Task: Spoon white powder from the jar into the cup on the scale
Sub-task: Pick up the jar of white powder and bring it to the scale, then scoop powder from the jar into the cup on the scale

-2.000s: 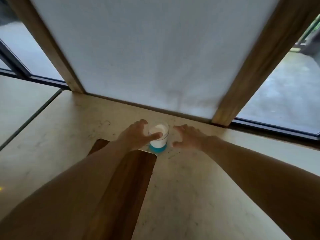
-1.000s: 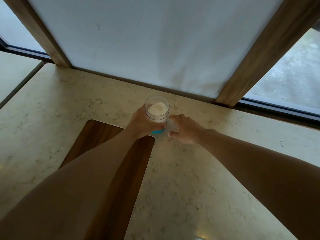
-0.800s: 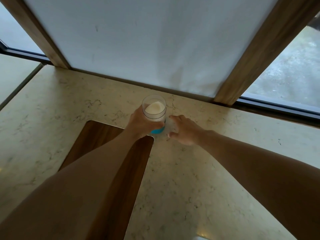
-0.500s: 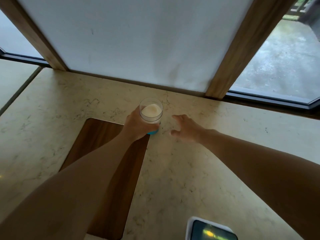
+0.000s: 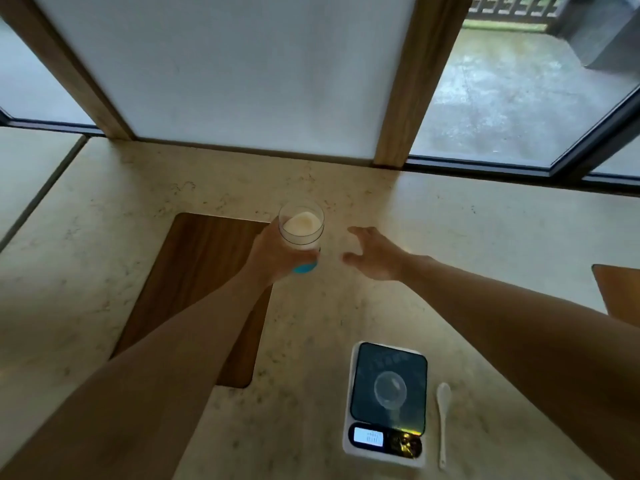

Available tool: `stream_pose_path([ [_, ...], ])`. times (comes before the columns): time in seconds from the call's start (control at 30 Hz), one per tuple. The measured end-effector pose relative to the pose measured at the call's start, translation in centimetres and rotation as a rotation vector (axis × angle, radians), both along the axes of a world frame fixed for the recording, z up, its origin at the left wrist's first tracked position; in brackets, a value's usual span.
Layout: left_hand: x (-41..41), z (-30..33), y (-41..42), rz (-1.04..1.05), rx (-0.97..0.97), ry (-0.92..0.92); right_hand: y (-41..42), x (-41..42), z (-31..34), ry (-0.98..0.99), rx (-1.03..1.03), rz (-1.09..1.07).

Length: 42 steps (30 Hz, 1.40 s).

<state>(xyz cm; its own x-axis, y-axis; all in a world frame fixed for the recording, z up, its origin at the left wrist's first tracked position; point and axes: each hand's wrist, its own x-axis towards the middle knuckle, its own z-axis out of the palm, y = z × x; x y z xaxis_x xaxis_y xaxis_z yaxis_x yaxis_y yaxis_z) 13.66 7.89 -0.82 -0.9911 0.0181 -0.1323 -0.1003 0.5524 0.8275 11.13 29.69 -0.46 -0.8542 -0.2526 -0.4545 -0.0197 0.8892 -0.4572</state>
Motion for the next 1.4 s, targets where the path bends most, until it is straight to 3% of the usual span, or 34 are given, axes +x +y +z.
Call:
stream_pose_path([
  [0.83,18.8,-0.1,4.5,-0.046,-0.088,-0.083,11.9,21.8,-2.3,-0.039,-0.083,-0.321],
  [1.07,20.3,-0.8,5.0,-0.105,-0.107,-0.101,13.8,26.8,-4.5,0.026,0.157,-0.424],
  [1.2,21.0,-1.2,5.0,-0.156,-0.091,-0.127,13.9,28.7,-5.5,-0.099,0.192,-0.397],
  [1.4,21.7,-1.6,5.4,-0.157,-0.098,-0.161,13.2,30.4,-6.5,-0.105,0.179,-0.395],
])
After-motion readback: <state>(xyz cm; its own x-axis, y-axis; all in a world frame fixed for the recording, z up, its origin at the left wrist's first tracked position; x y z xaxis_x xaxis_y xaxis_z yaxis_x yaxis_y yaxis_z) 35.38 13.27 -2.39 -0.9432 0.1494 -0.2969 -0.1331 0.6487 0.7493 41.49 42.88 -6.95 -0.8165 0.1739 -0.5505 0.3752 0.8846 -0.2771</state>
